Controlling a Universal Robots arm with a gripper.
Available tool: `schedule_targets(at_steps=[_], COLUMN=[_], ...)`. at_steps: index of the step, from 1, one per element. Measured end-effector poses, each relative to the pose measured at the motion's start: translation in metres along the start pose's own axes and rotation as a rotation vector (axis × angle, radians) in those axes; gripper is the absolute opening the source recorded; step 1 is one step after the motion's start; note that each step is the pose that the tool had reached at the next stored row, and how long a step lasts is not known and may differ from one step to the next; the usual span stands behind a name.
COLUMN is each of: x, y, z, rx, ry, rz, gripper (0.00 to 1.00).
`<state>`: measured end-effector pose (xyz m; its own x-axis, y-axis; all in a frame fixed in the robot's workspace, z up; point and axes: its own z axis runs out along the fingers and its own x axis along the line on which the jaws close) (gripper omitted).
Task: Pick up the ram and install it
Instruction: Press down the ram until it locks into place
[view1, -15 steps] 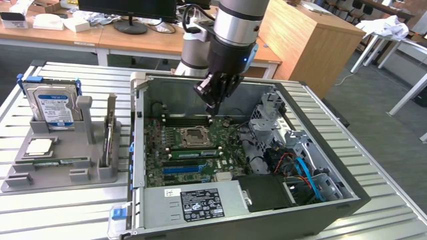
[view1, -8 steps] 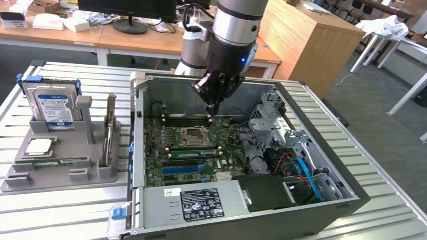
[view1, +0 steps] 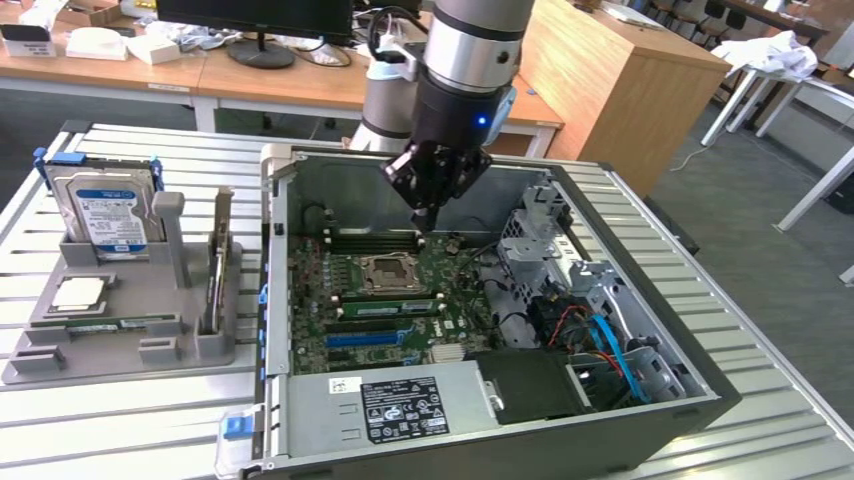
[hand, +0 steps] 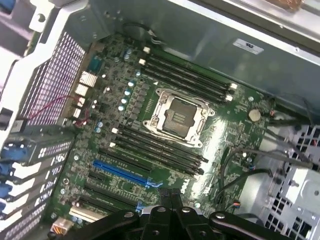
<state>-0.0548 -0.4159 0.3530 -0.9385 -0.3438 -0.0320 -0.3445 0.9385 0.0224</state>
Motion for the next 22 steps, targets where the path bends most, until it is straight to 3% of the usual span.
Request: schedule_targets(at_steps=[22], x=[0.0030], y=[0.0011], z=[0.0006], rx=[0.0099], ry=[-0.0070], rz=[0.310], gripper=[0.10])
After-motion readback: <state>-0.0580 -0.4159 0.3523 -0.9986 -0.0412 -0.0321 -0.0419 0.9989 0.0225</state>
